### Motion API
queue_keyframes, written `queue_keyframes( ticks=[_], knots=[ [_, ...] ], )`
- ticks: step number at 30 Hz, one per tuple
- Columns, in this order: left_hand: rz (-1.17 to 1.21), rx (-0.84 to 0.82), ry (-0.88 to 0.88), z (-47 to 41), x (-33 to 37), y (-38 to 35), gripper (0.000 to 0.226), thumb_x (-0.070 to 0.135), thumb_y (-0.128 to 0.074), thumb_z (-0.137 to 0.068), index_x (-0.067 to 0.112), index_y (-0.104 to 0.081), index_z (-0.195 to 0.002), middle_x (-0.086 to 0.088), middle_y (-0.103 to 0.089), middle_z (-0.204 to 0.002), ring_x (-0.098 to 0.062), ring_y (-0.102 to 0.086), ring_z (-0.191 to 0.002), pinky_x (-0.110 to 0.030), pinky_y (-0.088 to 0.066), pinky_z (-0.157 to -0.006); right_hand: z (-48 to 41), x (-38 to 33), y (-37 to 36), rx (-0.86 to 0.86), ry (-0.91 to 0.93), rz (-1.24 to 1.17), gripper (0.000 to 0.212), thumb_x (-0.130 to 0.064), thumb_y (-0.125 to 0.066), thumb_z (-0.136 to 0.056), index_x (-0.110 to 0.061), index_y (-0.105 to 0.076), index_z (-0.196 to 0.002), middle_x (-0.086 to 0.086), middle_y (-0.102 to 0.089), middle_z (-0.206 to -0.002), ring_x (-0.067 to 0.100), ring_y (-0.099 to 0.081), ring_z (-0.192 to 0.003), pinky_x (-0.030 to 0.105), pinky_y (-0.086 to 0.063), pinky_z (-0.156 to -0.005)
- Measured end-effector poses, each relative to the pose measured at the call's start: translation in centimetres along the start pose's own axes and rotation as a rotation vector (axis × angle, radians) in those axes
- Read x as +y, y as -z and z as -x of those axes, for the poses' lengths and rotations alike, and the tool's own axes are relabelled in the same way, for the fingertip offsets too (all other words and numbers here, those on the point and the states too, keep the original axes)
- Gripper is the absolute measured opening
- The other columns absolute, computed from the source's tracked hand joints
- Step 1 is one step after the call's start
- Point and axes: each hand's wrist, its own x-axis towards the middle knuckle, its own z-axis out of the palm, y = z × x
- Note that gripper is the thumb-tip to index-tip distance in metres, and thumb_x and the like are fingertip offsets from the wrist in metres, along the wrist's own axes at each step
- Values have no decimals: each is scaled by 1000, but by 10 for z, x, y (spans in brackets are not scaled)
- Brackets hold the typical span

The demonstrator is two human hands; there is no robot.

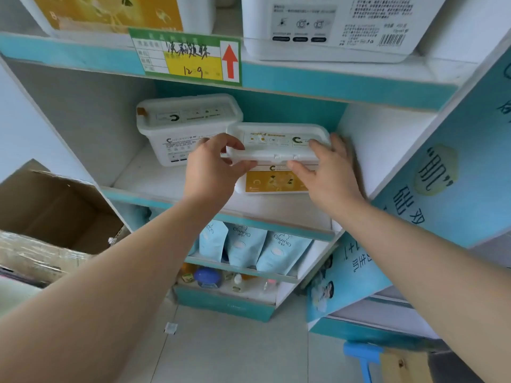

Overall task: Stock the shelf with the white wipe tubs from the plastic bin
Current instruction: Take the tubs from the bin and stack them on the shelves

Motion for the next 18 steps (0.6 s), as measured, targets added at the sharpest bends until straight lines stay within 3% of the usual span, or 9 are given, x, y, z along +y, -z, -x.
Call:
queue_keyframes(
  ticks=[3, 7, 13, 18],
  knots=[
    [15, -50, -34, -11, -2, -8, 26, 26, -80, -75, 28, -59, -91, -4, -59, -109, -16, -63, -85, -26, -49, -69, -6, 2, -4, 24, 28, 66, 57, -39, -56, -91, -10, -44, -139, 10, -34, -151, 26, -16, -144, 35, -13, -117],
    [20, -108, -85, -29, -8, -15, 26, 23, -78, -76, 28, -59, -92, -3, -59, -108, -15, -62, -86, -24, -46, -62, -16, 3, -6, 51, 17, 118, 56, -36, -57, -92, -11, -44, -140, 10, -37, -150, 25, -20, -143, 33, -11, -115],
    [50, -137, -124, -55, -14, -23, 25, 22, -76, -78, 27, -59, -95, -4, -61, -110, -16, -65, -87, -35, -55, -76, -35, 2, -12, 105, -10, 144, 54, -34, -60, -90, -10, -49, -136, 13, -44, -144, 28, -27, -139, 33, -13, -115],
    [15, -133, -169, -67, -16, -28, 25, 24, -75, -79, 25, -59, -99, -3, -64, -107, -20, -65, -88, -40, -56, -78, -48, 4, -14, 112, -13, 219, 53, -37, -57, -91, -13, -49, -137, 12, -44, -144, 29, -23, -141, 34, -11, -116]
  ],
)
